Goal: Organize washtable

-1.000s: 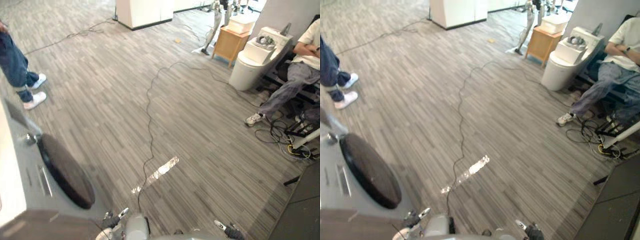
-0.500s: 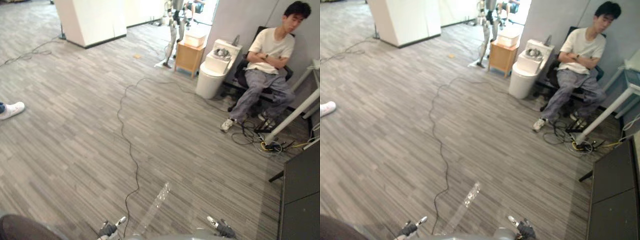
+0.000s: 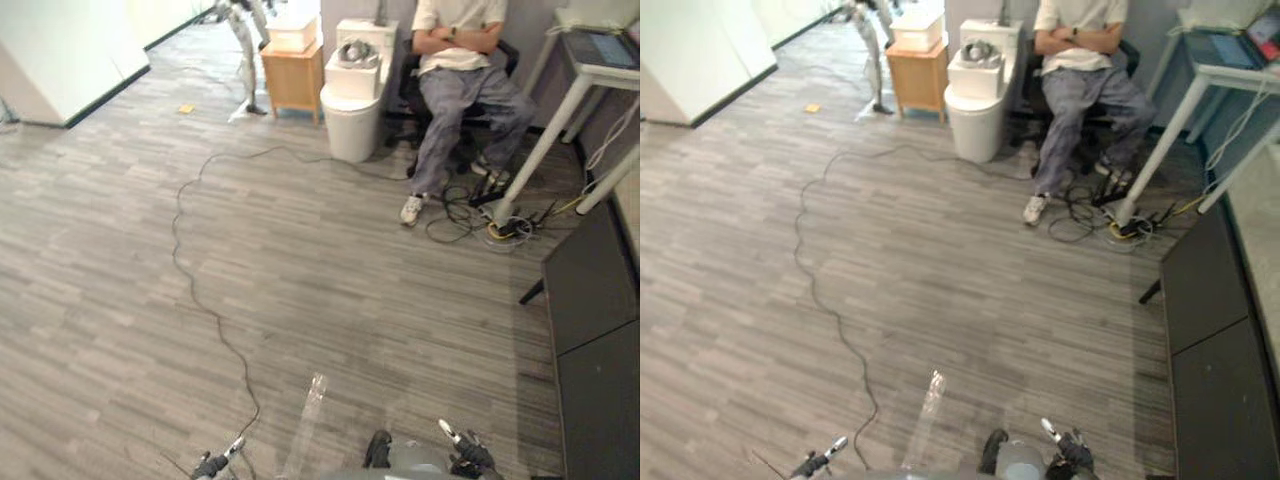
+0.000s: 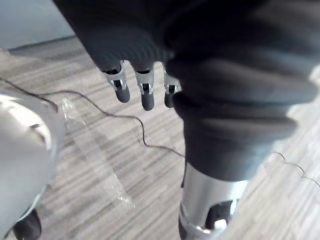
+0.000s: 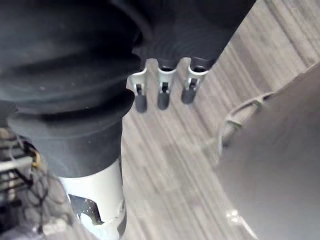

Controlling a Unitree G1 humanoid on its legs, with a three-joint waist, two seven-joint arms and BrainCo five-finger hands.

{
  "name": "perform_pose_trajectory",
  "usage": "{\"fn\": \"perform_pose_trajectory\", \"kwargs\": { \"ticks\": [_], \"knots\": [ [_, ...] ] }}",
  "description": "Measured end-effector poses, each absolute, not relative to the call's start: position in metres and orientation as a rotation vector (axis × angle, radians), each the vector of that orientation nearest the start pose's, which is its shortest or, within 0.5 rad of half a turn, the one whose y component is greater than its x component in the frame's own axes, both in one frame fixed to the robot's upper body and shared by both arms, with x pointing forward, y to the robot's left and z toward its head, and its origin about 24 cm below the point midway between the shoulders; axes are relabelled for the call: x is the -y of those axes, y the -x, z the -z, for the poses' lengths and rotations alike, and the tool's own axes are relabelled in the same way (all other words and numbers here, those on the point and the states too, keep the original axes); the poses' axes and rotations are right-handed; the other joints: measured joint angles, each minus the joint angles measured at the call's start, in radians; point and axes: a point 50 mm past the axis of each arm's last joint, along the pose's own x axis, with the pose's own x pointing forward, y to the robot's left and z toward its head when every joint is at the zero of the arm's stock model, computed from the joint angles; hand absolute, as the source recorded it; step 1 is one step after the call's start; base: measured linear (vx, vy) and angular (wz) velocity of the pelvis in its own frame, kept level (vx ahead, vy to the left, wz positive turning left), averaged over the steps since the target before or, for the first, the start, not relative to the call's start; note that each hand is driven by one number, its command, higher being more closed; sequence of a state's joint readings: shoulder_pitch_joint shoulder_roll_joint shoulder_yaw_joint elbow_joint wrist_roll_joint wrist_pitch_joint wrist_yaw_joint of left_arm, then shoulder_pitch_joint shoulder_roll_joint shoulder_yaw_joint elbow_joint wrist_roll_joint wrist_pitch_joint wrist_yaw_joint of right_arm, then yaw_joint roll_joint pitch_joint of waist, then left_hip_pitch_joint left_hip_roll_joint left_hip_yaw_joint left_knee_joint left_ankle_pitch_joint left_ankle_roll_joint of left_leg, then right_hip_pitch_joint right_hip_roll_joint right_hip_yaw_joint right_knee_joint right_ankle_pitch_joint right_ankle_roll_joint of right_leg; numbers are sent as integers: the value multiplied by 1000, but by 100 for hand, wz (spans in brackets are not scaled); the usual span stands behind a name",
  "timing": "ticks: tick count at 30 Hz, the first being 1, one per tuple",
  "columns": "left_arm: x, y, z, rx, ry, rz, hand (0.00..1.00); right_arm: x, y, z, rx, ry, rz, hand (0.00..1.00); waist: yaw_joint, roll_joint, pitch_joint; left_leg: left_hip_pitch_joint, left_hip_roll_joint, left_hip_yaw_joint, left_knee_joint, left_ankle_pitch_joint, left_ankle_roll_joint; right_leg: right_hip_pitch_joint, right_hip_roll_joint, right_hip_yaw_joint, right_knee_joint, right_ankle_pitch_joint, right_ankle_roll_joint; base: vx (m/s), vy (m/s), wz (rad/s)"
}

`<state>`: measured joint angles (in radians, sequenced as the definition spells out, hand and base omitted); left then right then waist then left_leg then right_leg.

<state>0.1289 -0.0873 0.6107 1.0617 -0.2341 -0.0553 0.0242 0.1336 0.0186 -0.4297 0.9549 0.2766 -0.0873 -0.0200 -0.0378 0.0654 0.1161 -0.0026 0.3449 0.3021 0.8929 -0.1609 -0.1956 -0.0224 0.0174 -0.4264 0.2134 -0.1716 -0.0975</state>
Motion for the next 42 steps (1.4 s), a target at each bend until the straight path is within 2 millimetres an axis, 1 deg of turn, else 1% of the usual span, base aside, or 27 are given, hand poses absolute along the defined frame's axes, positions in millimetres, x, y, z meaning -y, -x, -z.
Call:
{"fn": "perform_pose_trajectory", "kwargs": {
  "ticks": [1, 4, 7, 10, 12, 13, 14, 16, 17, 20, 21, 22, 23, 24, 25, 28, 29, 30, 31, 32, 33, 35, 37, 38, 39, 40, 42],
  "knots": [
    [-193, -53, 169, -1036, 561, -757, 0, 205, -85, 157, -945, -409, 587, 0, 11, -25, 2, -56, -18, 11, 24, -27, 45, 53, 7, 63, -34, 9, 6, 320, -68, -106],
    [-194, -59, 166, -992, 562, -765, 0, 200, -82, 159, -975, -376, 549, 0, 55, -48, 0, -120, -60, 20, -128, -51, 86, 131, 0, 201, -84, 15, 15, 319, 32, -143],
    [-196, -62, 165, -978, 556, -766, 0, 198, -83, 160, -984, -371, 534, 0, 55, -57, -1, -175, -89, -34, -331, -50, 85, 174, -18, 295, -115, 9, 37, 283, 169, -113],
    [-198, -62, 164, -959, 560, -782, 0, 195, -81, 160, -990, -348, 508, 0, 54, -68, -1, -203, -124, -105, -552, -43, 88, 209, -58, 390, -120, -34, 97, 329, 327, -95],
    [-202, -60, 164, -954, 557, -802, 0, 189, -76, 162, -1013, -334, 476, 0, 65, -87, -15, -185, -165, -144, -582, 64, 81, 222, -100, 453, -112, -67, 144, 396, 445, -98],
    [-208, -60, 163, -947, 541, -811, 0, 185, -74, 163, -1026, -336, 466, 0, 70, -97, -25, -183, -182, -123, -564, 41, 85, 218, -121, 464, -111, -65, 148, 323, 312, -79],
    [-212, -59, 162, -943, 527, -821, 0, 180, -72, 164, -1036, -344, 461, 0, 72, -132, -44, -183, -191, -101, -549, 10, 93, 208, -137, 463, -109, -44, 153, 403, 367, -71],
    [-219, -55, 162, -944, 528, -855, 0, 172, -64, 168, -1077, -357, 453, 0, 79, -151, -57, -155, -201, -48, -493, -46, 129, 207, -169, 488, -90, 4, 167, 407, 362, -65],
    [-220, -54, 162, -949, 524, -858, 0, 170, -62, 168, -1087, -363, 454, 0, 79, -160, -63, -137, -209, -36, -494, -51, 136, 207, -181, 492, -75, 12, 158, 392, 325, -63],
    [-217, -43, 167, -1012, 517, -857, 0, 178, -60, 168, -1081, -360, 476, 0, 78, -132, -81, -28, -223, -10, -531, -60, 154, 121, -192, 507, 155, 95, 149, 364, 273, -76],
    [-213, -44, 168, -1031, 507, -834, 0, 184, -61, 167, -1068, -356, 494, 0, 71, -111, -84, 28, -226, 11, -579, -68, 167, 40, -191, 511, 323, 137, 169, 280, 199, -59],
    [-211, -44, 169, -1050, 488, -806, 0, 188, -65, 165, -1044, -364, 510, 0, 53, -95, -75, 69, -227, 14, -612, -77, 180, -20, -190, 501, 466, 140, 180, 252, 183, -47],
    [-210, -46, 169, -1068, 463, -773, 0, 190, -70, 164, -1022, -375, 522, 0, 33, -92, -67, 113, -234, 29, -650, -77, 181, -83, -198, 467, 607, 114, 179, 245, 155, -27],
    [-207, -48, 170, -1090, 430, -722, 0, 193, -76, 162, -999, -382, 534, 0, 22, -83, -57, 174, -239, 47, -692, -77, 181, -143, -212, 385, 728, 52, 145, 300, 147, -31],
    [-204, -50, 170, -1103, 409, -678, 0, 195, -78, 161, -989, -381, 536, 0, 10, -76, -53, 224, -239, 64, -719, -77, 181, -181, -214, 302, 749, -7, 119, 254, 75, -31],
    [-202, -53, 170, -1113, 362, -623, 0, 193, -83, 159, -971, -374, 520, 0, -6, -82, -50, 266, -243, 92, -732, -77, 181, -233, -195, 138, 583, -41, 100, 217, -28, -29],
    [-204, -57, 169, -1102, 350, -614, 0, 193, -84, 158, -966, -368, 514, 0, -5, -96, -45, 291, -268, 100, -754, -78, 179, -237, -169, 64, 384, 51, 99, 323, -64, -43],
    [-210, -60, 168, -1095, 338, -616, 0, 192, -83, 159, -974, -367, 509, 0, 2, -115, -36, 308, -301, 100, -775, -82, 172, -216, -164, -13, 277, 61, 39, 402, -73, -76],
    [-204, -60, 170, -1112, 340, -602, 0, 196, -85, 159, -974, -364, 515, 0, 0, -84, -35, 314, -285, 97, -792, -86, 165, -191, -129, -29, 211, 57, 8, 332, -49, -88],
    [-195, -66, 171, -1122, 354, -547, 0, 203, -92, 157, -947, -352, 523, 0, -15, -43, -12, 314, -264, 93, -790, -86, 163, -178, -96, -59, 156, 72, 1, 287, -68, -80],
    [-187, -78, 170, -1106, 358, -524, 0, 210, -94, 155, -935, -349, 550, 0, -26, -29, 11, 316, -255, 111, -789, -81, 155, -171, -72, -55, 128, 72, 0, 155, -46, -44],
    [-180, -89, 167, -1066, 369, -516, 0, 212, -91, 156, -940, -351, 565, 0, -26, -34, 16, 322, -240, 126, -764, -53, 111, -147, -47, -39, 92, 53, 13, 191, -79, -30],
    [-180, -94, 165, -1032, 373, -521, 0, 211, -84, 157, -957, -352, 570, 0, -26, -44, 20, 295, -198, 117, -602, -54, 108, -84, -62, -109, 76, 3, 9, 225, -60, -17],
    [-181, -94, 164, -1019, 376, -527, 0, 211, -81, 158, -969, -345, 569, 0, -24, -46, 19, 256, -163, 108, -458, -50, 87, -41, -75, -160, 67, -4, 13, 266, -7, -27],
    [-184, -96, 162, -1002, 378, -537, 0, 212, -79, 158, -978, -328, 565, 0, -17, -53, 22, 173, -106, 73, -238, -32, 29, 0, -42, -119, 36, 9, 9, 335, 6, -81],
    [-185, -93, 162, -995, 400, -567, 0, 213, -81, 157, -977, -302, 556, 0, 9, -40, 15, 102, -83, 40, -79, -36, 24, 28, -12, -66, 5, 14, 1, 248, -5, -108],
    [-188, -84, 164, -1003, 420, -611, 0, 206, -86, 158, -987, -299, 527, 0, 26, -42, 9, 45, -88, 30, -20, -42, 35, 67, 6, 26, -32, 27, -9, 256, 47, -157]
  ]
}}
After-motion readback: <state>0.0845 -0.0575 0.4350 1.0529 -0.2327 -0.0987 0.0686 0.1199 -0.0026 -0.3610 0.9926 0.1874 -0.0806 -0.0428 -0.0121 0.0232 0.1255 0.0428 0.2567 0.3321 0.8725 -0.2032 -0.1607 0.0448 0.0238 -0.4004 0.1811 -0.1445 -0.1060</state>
